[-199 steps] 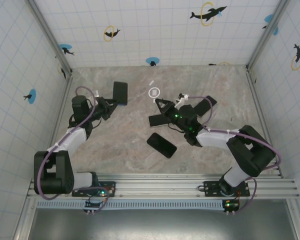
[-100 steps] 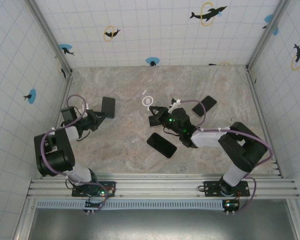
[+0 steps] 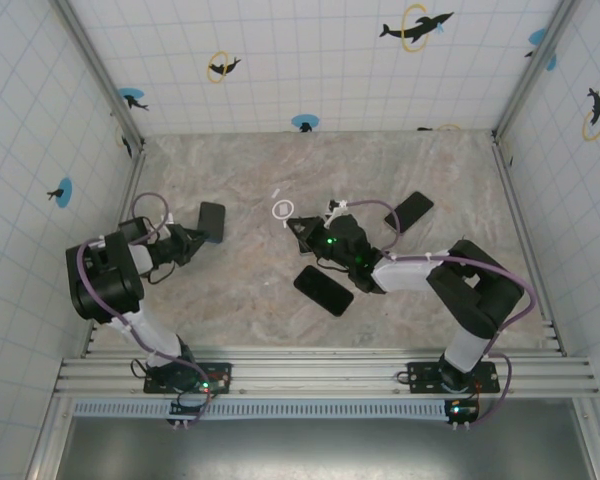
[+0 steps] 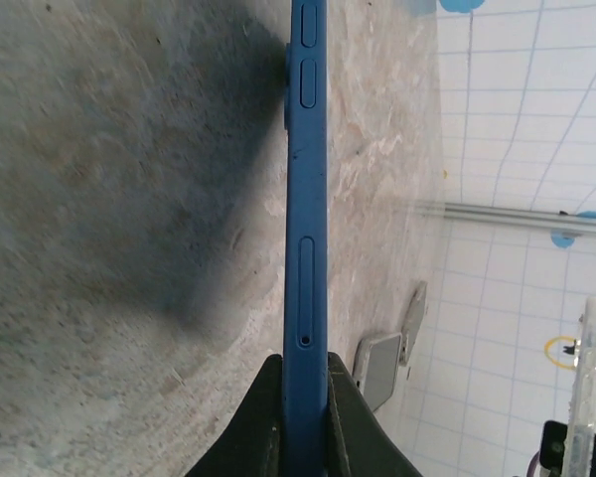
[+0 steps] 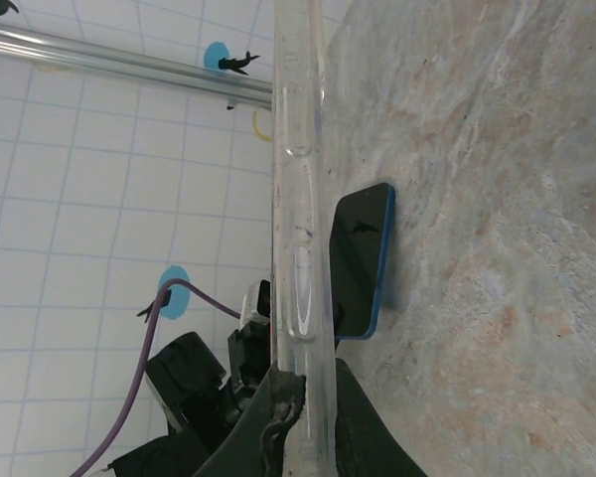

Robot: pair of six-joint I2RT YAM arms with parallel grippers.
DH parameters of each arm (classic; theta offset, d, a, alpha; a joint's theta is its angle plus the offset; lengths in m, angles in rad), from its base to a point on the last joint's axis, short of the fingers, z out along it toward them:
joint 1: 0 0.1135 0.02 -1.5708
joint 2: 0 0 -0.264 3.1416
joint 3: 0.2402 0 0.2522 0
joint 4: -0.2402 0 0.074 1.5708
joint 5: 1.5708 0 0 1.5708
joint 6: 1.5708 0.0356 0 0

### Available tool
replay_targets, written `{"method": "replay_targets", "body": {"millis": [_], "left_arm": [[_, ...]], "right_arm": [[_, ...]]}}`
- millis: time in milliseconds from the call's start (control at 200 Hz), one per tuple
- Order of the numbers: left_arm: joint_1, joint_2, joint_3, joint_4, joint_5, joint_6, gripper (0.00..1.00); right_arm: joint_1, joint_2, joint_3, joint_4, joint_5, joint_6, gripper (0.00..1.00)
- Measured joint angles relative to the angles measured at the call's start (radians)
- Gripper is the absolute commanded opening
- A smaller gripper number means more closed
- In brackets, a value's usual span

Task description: Take the phone out of the phone case

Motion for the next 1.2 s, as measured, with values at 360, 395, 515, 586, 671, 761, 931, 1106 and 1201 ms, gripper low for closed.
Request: {"method": "replay_targets", "body": {"millis": [360, 395, 515, 586, 671, 761, 931, 1106, 1201], "left_arm": [[0.024, 0.075, 0.035, -0.032, 0.004, 0.021, 0.34], [0.025, 0.075, 0.042, -0.051, -0.006, 0.031, 0.35], [0.03, 0.075, 0.056, -0.093, -0.038, 0.053, 0.43], [0.032, 0.074, 0.064, -0.112, -0.037, 0.068, 0.46], [0.032, 0.072, 0.074, -0.137, -0.037, 0.084, 0.49], [0.032, 0.066, 0.084, -0.166, -0.044, 0.103, 0.51], [0.032, 0.047, 0.111, -0.261, -0.086, 0.164, 0.52], [0.032, 0.019, 0.121, -0.333, -0.132, 0.206, 0.54], [0.034, 0.013, 0.121, -0.348, -0.141, 0.219, 0.55]], "right_arm": [[-0.001, 0.003, 0.0, -0.002, -0.005, 0.022, 0.0], [-0.001, 0.003, 0.0, -0.003, -0.005, 0.023, 0.0], [-0.001, 0.004, 0.0, -0.003, -0.005, 0.024, 0.0], [-0.001, 0.004, 0.0, -0.004, -0.005, 0.026, 0.0], [-0.002, 0.007, 0.0, -0.005, -0.006, 0.025, 0.0], [-0.002, 0.018, 0.002, -0.009, -0.007, 0.025, 0.0], [-0.001, 0.052, 0.051, -0.083, 0.002, 0.019, 0.0], [0.014, 0.112, 0.154, -0.167, 0.044, 0.007, 0.01], [0.033, 0.153, 0.206, -0.21, 0.076, 0.002, 0.01]]}}
